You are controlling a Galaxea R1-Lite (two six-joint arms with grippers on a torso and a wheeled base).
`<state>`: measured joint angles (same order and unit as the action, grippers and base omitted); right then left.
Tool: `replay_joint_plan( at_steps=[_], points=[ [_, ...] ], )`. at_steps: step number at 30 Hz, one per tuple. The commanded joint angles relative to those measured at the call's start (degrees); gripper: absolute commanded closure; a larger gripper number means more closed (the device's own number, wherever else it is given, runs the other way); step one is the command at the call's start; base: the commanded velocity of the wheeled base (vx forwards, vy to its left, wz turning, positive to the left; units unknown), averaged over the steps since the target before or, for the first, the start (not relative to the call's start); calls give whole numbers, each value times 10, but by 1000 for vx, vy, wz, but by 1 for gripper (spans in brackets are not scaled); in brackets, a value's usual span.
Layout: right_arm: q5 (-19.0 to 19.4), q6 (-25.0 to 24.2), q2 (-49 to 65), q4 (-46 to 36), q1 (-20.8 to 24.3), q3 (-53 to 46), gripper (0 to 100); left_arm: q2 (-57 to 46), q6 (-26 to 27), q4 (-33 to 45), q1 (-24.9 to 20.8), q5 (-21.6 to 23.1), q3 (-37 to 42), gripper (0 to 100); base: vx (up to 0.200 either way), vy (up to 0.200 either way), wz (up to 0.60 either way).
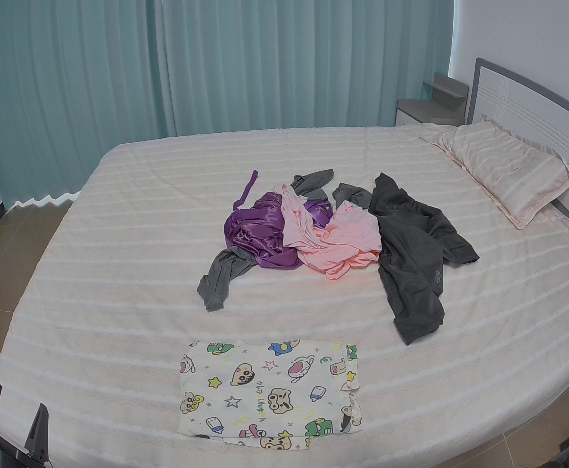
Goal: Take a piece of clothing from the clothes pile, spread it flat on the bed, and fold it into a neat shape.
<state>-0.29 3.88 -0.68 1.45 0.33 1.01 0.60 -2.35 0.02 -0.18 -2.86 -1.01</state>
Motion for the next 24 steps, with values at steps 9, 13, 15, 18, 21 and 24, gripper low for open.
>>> replay_joint_plan(
  at_steps=[9,13,15,18,21,24],
  points=[
    [-44,-49,6,-25,0,7,100,-6,15,0,0,5,10,0,0,0,0],
    [-98,-3,7,-19,0,5,100,-6,24,2,0,20,10,0,0,0,0],
    [-67,-3,7,-15,0,4,100,-6,24,2,0,20,10,0,0,0,0],
    [2,9,7,-5,0,1,100,-6,24,2,0,20,10,0,0,0,0],
    [41,85,7,32,-1,-10,100,-6,24,2,0,20,10,0,0,0,0],
    [59,97,7,30,-1,-10,100,-6,24,2,0,20,10,0,0,0,0]
  ],
)
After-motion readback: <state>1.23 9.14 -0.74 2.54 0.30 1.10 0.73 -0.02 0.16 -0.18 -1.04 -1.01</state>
